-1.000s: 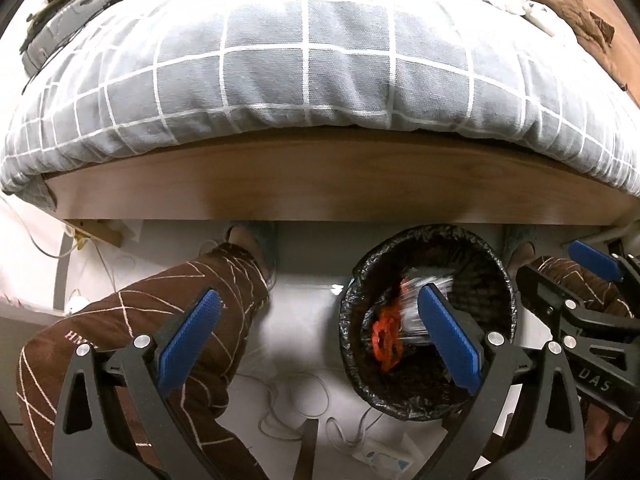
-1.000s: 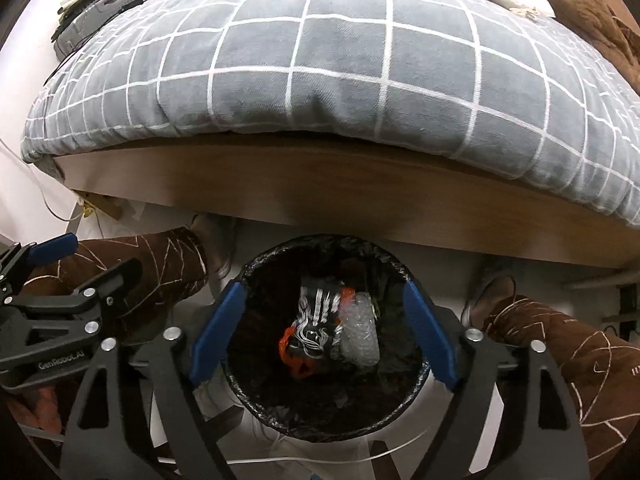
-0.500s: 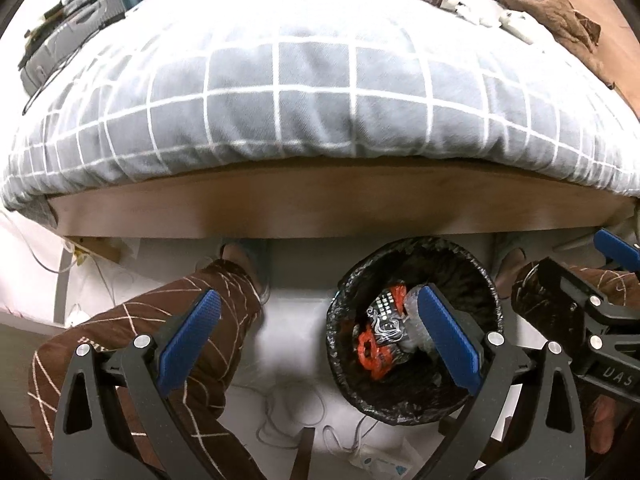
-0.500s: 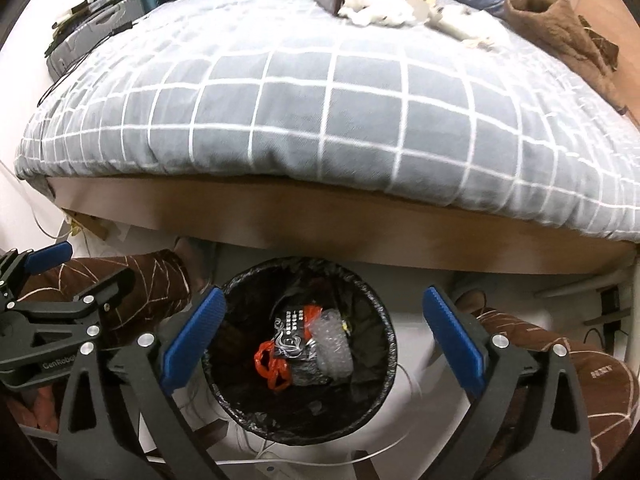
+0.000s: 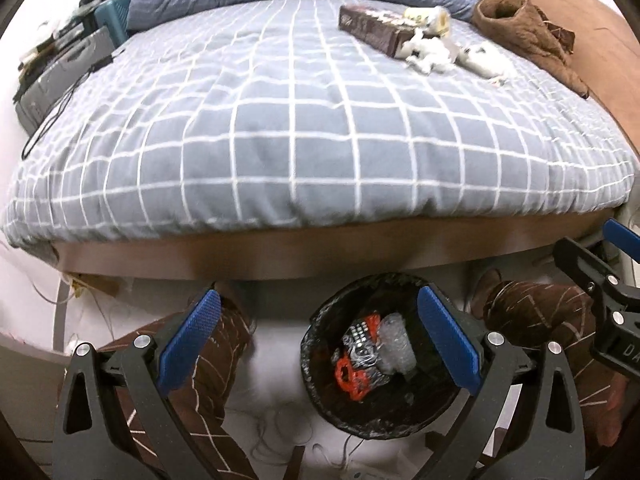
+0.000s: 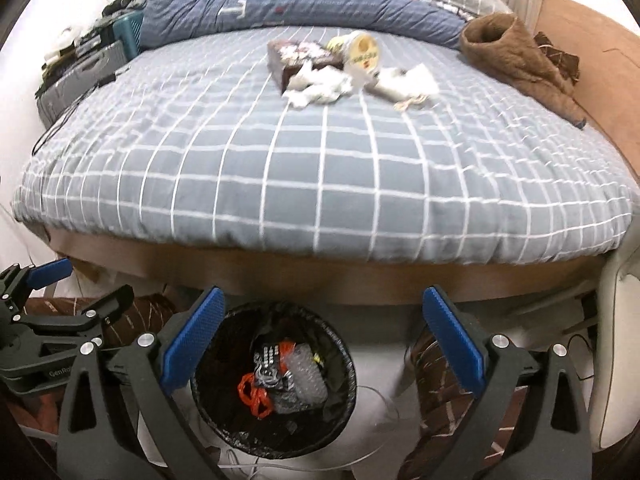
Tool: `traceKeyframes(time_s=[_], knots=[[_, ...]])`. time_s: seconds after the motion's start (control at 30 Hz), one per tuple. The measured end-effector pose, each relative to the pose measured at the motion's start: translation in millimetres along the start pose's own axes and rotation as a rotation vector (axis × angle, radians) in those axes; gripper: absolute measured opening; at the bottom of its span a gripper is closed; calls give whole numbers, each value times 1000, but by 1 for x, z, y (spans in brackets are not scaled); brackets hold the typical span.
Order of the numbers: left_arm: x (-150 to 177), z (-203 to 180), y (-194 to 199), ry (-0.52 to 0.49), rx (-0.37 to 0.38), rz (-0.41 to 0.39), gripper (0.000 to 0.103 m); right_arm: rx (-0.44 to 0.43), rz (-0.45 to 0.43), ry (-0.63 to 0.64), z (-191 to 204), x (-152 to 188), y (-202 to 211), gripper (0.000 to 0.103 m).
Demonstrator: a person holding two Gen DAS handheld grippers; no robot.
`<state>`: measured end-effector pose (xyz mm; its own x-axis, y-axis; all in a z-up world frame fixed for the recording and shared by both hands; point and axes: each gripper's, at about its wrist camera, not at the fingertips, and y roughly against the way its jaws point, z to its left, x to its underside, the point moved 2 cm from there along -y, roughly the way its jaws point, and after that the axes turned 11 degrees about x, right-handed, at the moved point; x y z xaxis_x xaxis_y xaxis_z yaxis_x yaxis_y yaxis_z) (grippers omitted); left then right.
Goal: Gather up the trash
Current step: 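Raise both tools from the bin toward the snack box and tissues on the bed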
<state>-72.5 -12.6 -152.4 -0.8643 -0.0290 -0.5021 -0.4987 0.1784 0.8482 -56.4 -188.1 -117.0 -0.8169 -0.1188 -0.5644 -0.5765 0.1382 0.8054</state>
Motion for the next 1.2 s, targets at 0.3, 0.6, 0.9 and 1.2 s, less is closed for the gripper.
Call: traceKeyframes(time_s=[0.3, 0.6, 0.9, 1.2], knots=[[-28, -26, 18, -29, 17, -53, 97, 34, -70, -32, -26, -24, 16, 95], [-62, -35, 29, -27, 33, -93, 97, 50, -103, -66, -51, -48, 18, 95], [-114, -43, 31, -25, 39, -130, 97, 57, -121, -97, -72, -82, 7, 95], [-171, -52, 15, -29, 45, -146, 97, 70, -131, -89, -86, -120, -16, 95]])
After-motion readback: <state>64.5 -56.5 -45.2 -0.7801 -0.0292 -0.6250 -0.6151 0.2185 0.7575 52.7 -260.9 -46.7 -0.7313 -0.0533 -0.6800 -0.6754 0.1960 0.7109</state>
